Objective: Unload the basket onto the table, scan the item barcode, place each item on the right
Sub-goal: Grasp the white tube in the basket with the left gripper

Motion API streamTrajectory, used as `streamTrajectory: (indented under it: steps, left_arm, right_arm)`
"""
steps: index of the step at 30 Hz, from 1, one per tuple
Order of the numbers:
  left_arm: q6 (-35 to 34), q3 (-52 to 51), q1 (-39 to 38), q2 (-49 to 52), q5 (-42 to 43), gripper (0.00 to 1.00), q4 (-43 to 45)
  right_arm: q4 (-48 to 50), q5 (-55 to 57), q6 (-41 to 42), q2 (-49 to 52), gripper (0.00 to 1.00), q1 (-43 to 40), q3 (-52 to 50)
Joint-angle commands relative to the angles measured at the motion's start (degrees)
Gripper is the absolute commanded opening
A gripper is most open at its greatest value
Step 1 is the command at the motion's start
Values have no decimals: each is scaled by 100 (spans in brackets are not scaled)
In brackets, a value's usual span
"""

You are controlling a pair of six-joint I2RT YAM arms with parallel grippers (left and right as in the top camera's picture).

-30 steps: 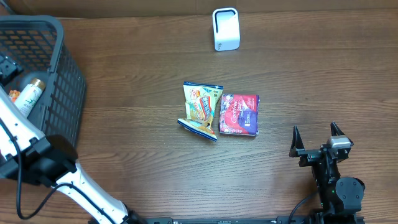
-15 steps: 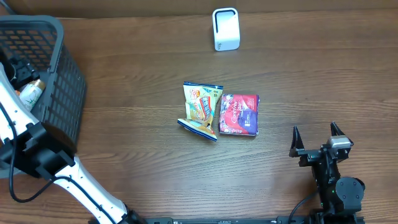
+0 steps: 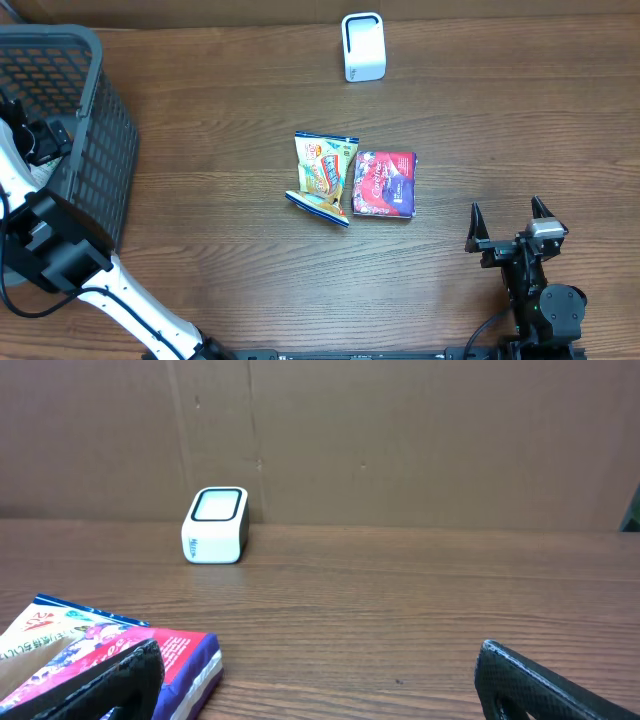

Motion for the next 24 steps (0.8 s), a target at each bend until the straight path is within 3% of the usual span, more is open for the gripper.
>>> streamTrajectory:
  steps: [1, 4, 24]
  left_arm:
    - [509, -22, -57, 66, 238, 96, 339]
    - [837, -55, -57, 105, 553, 95, 433]
    - [1408, -1147, -17, 157, 251, 96, 1300]
  right_arm:
    - [39, 2, 35, -57, 100, 11, -59]
    - [39, 2, 35, -57, 100, 11, -59]
    - [39, 2, 35, -57, 100, 11, -59]
